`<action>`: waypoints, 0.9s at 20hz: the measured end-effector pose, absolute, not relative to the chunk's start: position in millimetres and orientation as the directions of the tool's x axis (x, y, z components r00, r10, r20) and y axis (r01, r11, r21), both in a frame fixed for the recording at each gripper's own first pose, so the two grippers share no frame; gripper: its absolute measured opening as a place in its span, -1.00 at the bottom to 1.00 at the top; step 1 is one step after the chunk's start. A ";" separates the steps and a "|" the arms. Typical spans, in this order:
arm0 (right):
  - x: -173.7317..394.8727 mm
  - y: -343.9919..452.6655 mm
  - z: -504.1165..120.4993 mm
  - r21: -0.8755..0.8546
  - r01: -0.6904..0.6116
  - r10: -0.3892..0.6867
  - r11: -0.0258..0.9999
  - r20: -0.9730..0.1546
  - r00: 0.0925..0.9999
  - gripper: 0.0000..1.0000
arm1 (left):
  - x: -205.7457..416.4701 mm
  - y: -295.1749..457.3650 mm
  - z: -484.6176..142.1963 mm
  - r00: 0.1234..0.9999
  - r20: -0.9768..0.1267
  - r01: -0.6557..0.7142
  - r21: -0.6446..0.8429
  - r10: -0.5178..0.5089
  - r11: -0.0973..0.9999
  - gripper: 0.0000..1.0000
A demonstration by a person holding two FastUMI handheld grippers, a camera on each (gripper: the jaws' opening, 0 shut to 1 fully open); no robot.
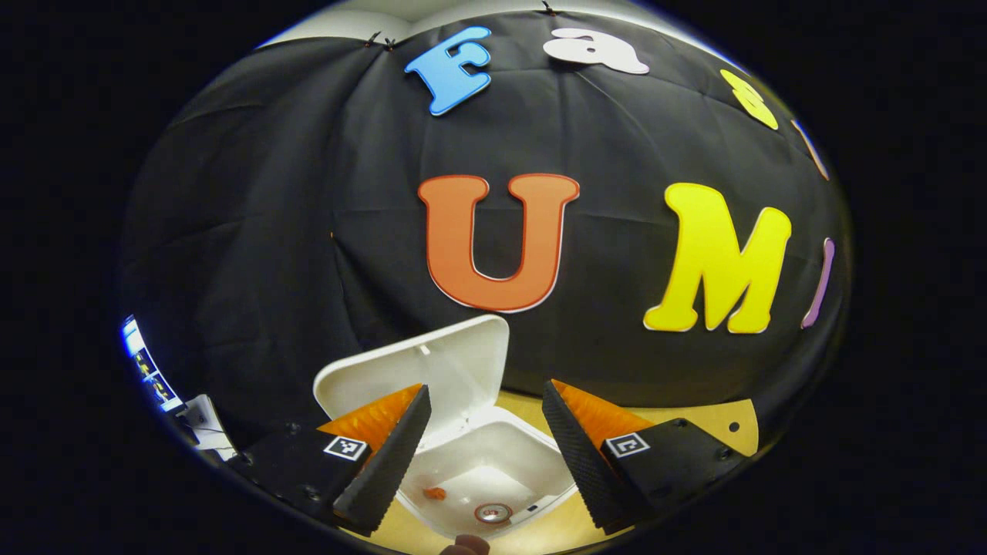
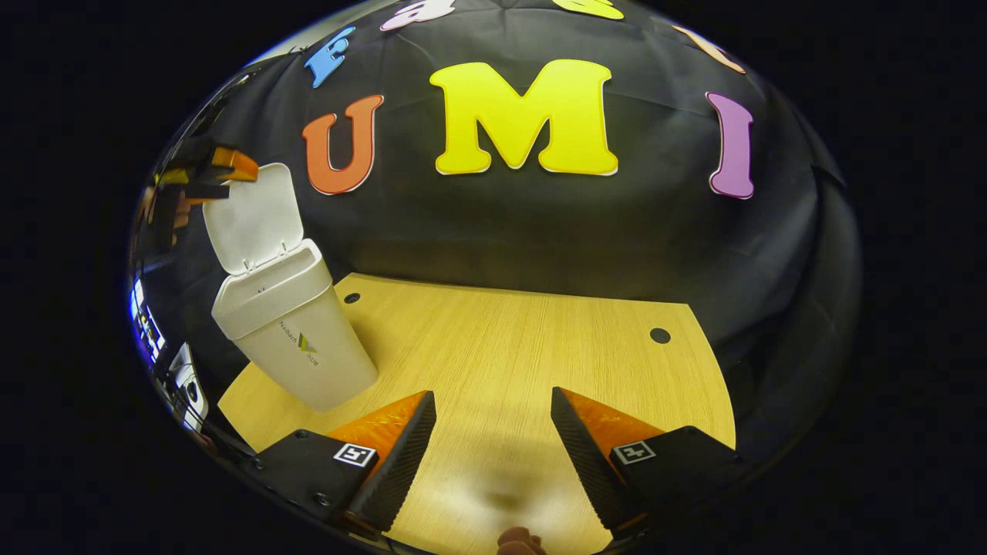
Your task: Press the lid of the desktop garbage bin to open it, pick up the crumpled paper on the desktop and throw it into the bin, then pick up the pop can on the desktop and drop it into the bin, and finally close the garbage bin lid.
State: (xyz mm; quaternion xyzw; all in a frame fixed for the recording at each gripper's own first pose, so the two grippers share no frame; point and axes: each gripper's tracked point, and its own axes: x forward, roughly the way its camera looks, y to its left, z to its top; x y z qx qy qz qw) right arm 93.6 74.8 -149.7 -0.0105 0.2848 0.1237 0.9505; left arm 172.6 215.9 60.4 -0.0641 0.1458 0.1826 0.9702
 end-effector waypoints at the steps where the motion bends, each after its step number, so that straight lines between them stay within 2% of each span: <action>1: 93.3 74.4 -149.6 0.052 -0.240 0.229 0.969 -0.543 0.808 0.91 | 175.2 225.9 69.2 0.884 -0.306 -0.394 -0.079 0.354 0.916 0.92; 4: 90.1 71.9 -151.6 0.061 -0.233 0.229 0.971 -0.539 0.811 0.90 | 187.6 258.6 83.1 0.858 -0.311 -0.460 -0.111 0.409 0.881 0.92; 8: 84.8 67.4 -159.1 0.077 -0.220 0.226 0.972 -0.550 0.804 0.89 | 202.3 293.7 62.4 0.799 -0.387 -0.539 -0.122 0.461 0.833 0.92; 18: 74.2 53.9 -168.7 0.068 -0.231 0.229 0.970 -0.559 0.797 0.90 | 190.8 273.8 57.5 0.790 -0.405 -0.558 -0.164 0.460 0.813 0.95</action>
